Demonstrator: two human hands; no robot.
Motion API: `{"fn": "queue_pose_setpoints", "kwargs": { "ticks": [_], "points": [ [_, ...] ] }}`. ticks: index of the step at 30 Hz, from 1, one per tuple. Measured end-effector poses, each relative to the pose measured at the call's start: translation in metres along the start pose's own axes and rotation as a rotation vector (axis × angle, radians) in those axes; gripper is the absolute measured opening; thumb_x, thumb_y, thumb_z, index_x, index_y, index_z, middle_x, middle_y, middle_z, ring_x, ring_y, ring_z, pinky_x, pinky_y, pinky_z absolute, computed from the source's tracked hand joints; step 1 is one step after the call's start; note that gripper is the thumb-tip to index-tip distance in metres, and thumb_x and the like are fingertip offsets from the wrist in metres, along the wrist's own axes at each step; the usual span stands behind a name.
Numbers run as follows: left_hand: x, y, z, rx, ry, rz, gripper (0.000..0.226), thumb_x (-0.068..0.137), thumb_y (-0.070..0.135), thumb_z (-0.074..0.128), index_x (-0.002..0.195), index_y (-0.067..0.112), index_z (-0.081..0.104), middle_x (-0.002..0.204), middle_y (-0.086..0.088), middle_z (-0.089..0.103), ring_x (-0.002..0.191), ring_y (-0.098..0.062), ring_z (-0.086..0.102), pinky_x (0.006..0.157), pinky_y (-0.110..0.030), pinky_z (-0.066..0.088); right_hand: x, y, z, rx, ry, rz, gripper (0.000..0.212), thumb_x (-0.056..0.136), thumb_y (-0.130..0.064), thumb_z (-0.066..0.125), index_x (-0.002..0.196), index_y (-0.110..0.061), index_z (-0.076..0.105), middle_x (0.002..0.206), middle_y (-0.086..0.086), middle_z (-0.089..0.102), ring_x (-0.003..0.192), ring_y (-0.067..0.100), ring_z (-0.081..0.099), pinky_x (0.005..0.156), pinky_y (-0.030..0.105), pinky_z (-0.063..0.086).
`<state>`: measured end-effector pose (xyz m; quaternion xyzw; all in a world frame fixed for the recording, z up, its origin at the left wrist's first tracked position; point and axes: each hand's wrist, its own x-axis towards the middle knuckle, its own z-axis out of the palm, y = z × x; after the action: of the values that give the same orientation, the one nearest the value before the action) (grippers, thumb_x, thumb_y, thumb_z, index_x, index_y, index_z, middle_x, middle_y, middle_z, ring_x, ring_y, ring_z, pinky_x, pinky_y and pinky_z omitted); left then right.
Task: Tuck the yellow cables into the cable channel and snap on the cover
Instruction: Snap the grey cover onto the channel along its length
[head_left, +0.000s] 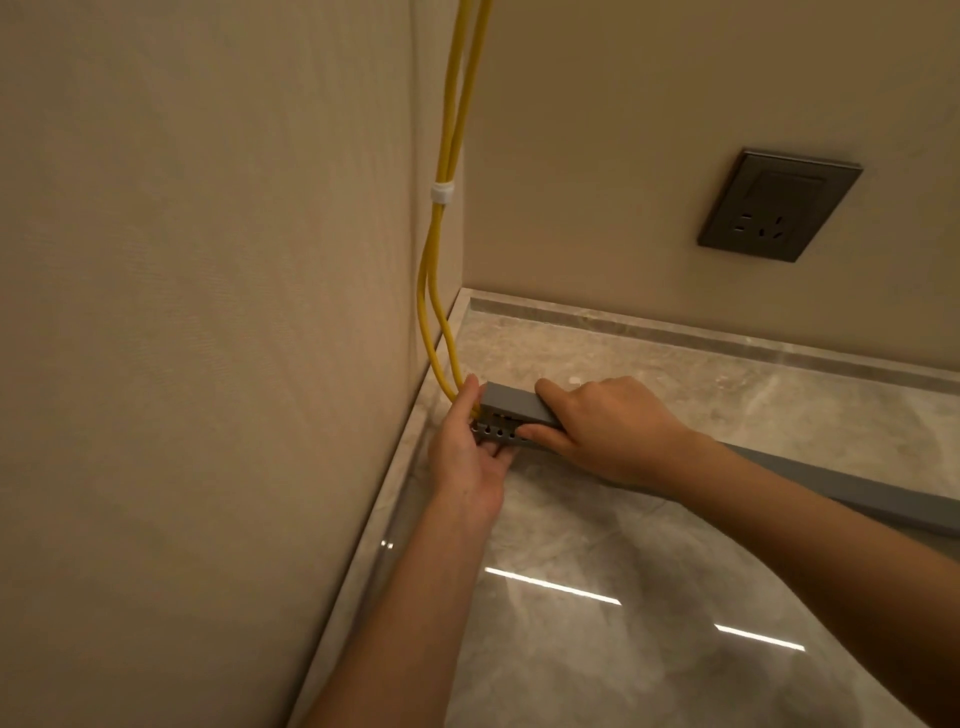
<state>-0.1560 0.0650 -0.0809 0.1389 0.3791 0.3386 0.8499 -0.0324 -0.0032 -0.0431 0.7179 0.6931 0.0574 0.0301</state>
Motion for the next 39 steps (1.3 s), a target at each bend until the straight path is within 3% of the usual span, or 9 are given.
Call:
{"fn": "queue_pose_setpoints", "kwargs": {
  "ticks": [6,10,15,18,20,25,31,39],
  "points": [
    [0.001,-0.003,0.002,0.053,0.047,0.037,0.012,0.084,0.018,0.065,0.091,0.009,0.062,0.094,-0.012,0.064,0.087,-0.022,0.064,0.065,-0.031,0.054,-0.003,0.000,0.004,-0.125,0.020,-0.017,0.056,0.090,-0.064,0.020,0.106,-0.018,0.046,0.075,0.002,0.065,0.051,0.019,0.042,0.047,0.028,0.027],
    [0.002,-0.004,0.002,0.065,0.034,0.060,0.013,0.084,0.018,0.065,0.093,0.009,0.061,0.096,-0.013,0.064,0.090,-0.023,0.064,0.069,-0.032,0.055,-0.003,-0.001,0.006,-0.154,0.059,0.005,0.059,0.088,-0.066,0.019,0.104,-0.017,0.049,0.082,0.003,0.063,0.058,0.021,0.055,0.047,0.028,0.026],
    [0.001,-0.005,0.000,0.057,0.007,0.071,0.018,0.085,0.018,0.065,0.098,0.007,0.061,0.098,-0.015,0.064,0.091,-0.024,0.065,0.065,-0.030,0.056,-0.008,-0.008,0.006,-0.184,0.107,0.066,0.062,0.087,-0.063,0.015,0.116,-0.019,0.047,0.092,0.002,0.059,0.072,0.019,0.055,0.046,0.027,0.025],
    [0.000,-0.004,0.000,0.049,0.000,0.069,0.020,0.085,0.018,0.065,0.100,0.006,0.062,0.100,-0.016,0.064,0.092,-0.024,0.065,0.065,-0.029,0.055,-0.011,-0.011,0.007,-0.173,0.152,0.082,0.055,0.090,-0.056,0.022,0.109,-0.017,0.056,0.082,0.002,0.062,0.067,0.020,0.055,0.048,0.027,0.030],
    [0.000,-0.004,0.000,0.042,0.002,0.075,0.018,0.084,0.016,0.066,0.098,0.006,0.063,0.100,-0.015,0.065,0.091,-0.024,0.065,0.065,-0.030,0.055,-0.010,-0.010,0.008,-0.184,0.186,0.048,0.050,0.091,-0.051,0.028,0.103,-0.015,0.060,0.081,0.004,0.062,0.069,0.022,0.056,0.059,0.031,0.039],
    [-0.001,-0.006,-0.001,0.037,-0.019,0.092,0.015,0.084,0.018,0.066,0.095,0.007,0.063,0.098,-0.014,0.066,0.091,-0.023,0.066,0.064,-0.029,0.057,-0.006,-0.010,0.014,0.103,0.158,0.018,0.045,0.094,-0.045,0.033,0.122,-0.014,0.051,0.098,0.006,0.061,0.086,0.023,0.055,0.076,0.034,0.042],
    [-0.001,-0.004,-0.005,-0.039,-0.074,0.064,0.028,0.088,0.026,0.060,0.112,0.012,0.061,0.110,-0.017,0.065,0.094,-0.024,0.067,0.075,-0.033,0.055,0.002,-0.006,0.011,0.176,0.191,-0.040,0.037,0.095,-0.039,0.042,0.120,-0.014,0.052,0.092,0.006,0.067,0.082,0.022,0.055,0.067,0.027,0.031],
    [-0.002,-0.005,-0.011,-0.024,-0.123,0.079,0.028,0.092,0.032,0.052,0.109,0.013,0.064,0.108,-0.013,0.068,0.094,-0.021,0.068,0.070,-0.029,0.057,0.012,0.000,-0.002,0.320,0.146,-0.074,0.036,0.095,-0.041,0.039,0.121,-0.019,0.049,0.092,0.005,0.068,0.079,0.024,0.060,0.065,0.033,0.043]
  ]
}}
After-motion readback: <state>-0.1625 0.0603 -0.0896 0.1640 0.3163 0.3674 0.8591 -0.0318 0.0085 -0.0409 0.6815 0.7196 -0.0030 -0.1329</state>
